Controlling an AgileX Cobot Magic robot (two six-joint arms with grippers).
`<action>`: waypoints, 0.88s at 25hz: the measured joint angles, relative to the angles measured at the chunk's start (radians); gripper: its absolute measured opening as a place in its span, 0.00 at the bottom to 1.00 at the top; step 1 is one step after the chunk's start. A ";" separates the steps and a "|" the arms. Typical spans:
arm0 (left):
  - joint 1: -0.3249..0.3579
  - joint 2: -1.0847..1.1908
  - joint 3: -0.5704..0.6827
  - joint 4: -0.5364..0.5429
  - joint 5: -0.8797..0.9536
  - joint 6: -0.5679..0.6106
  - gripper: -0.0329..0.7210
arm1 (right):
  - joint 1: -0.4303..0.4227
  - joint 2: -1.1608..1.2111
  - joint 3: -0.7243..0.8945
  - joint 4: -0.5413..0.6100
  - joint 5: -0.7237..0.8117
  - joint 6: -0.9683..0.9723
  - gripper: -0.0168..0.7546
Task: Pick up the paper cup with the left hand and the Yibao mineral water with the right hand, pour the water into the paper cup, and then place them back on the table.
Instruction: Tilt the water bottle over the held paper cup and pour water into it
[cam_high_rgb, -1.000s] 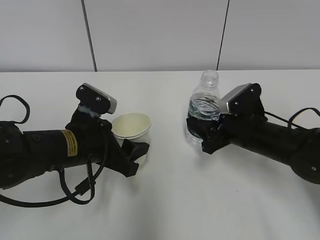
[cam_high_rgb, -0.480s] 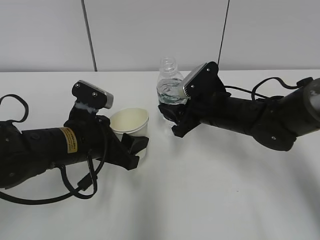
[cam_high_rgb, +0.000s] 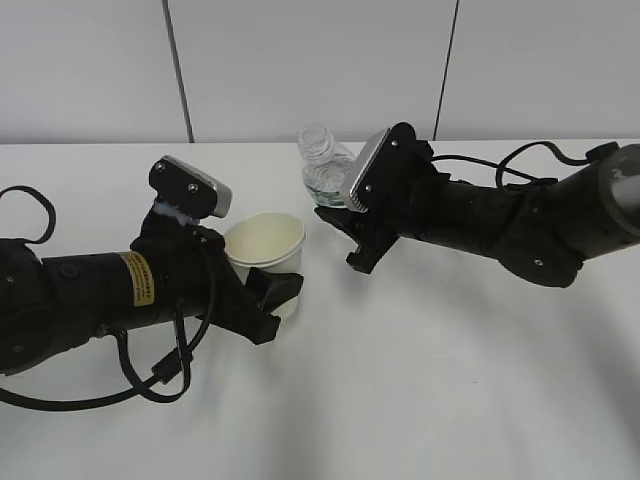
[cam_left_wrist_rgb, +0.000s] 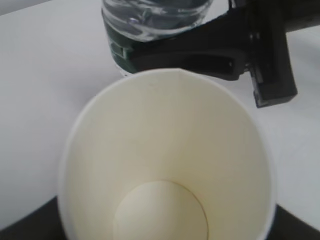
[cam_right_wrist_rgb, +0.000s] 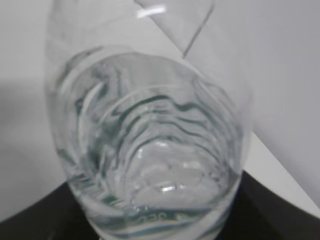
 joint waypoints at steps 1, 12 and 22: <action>0.000 0.000 0.000 0.004 0.000 0.000 0.62 | 0.000 0.000 0.000 0.000 0.000 -0.029 0.58; 0.000 -0.001 0.000 0.076 0.012 0.000 0.62 | 0.000 0.000 0.000 -0.002 -0.002 -0.335 0.58; 0.000 -0.001 0.000 0.122 0.018 0.000 0.62 | 0.000 0.000 0.000 0.009 -0.006 -0.502 0.58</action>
